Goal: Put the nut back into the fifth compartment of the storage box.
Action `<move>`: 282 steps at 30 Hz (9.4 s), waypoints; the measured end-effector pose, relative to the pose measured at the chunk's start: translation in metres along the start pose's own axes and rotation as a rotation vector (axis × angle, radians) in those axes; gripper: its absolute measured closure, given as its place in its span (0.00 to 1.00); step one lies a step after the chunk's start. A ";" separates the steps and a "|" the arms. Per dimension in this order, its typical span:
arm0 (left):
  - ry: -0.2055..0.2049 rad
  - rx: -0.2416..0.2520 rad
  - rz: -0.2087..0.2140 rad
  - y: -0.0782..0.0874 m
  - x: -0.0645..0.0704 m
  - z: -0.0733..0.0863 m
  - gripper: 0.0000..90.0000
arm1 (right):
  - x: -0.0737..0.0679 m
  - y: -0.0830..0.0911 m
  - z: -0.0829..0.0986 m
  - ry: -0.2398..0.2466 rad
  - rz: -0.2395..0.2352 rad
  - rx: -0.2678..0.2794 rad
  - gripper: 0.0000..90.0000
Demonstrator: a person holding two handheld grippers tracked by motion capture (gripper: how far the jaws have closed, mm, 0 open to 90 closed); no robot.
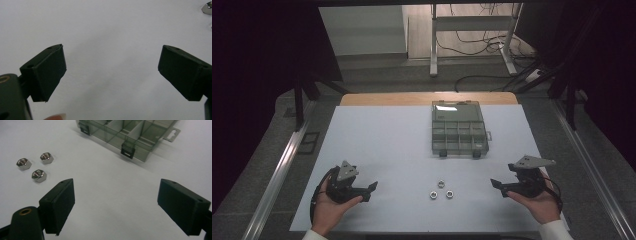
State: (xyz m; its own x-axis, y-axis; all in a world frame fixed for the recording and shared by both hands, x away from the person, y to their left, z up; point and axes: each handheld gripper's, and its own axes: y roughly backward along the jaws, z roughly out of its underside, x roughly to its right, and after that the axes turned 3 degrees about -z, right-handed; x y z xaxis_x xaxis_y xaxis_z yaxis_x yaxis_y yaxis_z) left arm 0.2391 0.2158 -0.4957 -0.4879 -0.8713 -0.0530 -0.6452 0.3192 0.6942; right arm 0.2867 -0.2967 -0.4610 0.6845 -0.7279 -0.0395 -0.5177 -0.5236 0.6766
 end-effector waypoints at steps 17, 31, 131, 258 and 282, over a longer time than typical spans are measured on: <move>-0.006 -0.006 0.002 -0.002 0.002 0.000 0.10 | -0.019 -0.012 -0.014 0.081 -0.039 -0.071 0.16; -0.015 -0.012 -0.004 -0.003 0.003 0.000 0.10 | -0.039 -0.026 -0.032 0.114 -0.051 -0.147 0.17; -0.049 -0.032 0.000 -0.006 0.006 0.000 0.11 | -0.101 -0.100 -0.072 0.133 -0.133 -0.416 0.78; -0.068 -0.036 0.013 -0.008 0.006 -0.003 0.11 | -0.032 -0.180 -0.182 -0.052 -0.060 -0.358 0.78; -0.070 -0.035 0.016 -0.008 0.007 -0.003 0.11 | -0.041 -0.176 -0.179 0.015 -0.045 -0.314 0.18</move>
State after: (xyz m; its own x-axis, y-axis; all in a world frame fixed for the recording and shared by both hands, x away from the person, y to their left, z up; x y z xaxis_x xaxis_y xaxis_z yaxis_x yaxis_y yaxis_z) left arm 0.2425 0.2067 -0.4997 -0.5389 -0.8375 -0.0905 -0.6163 0.3188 0.7201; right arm 0.4412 -0.0958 -0.4468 0.7118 -0.6993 -0.0654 -0.3045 -0.3911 0.8685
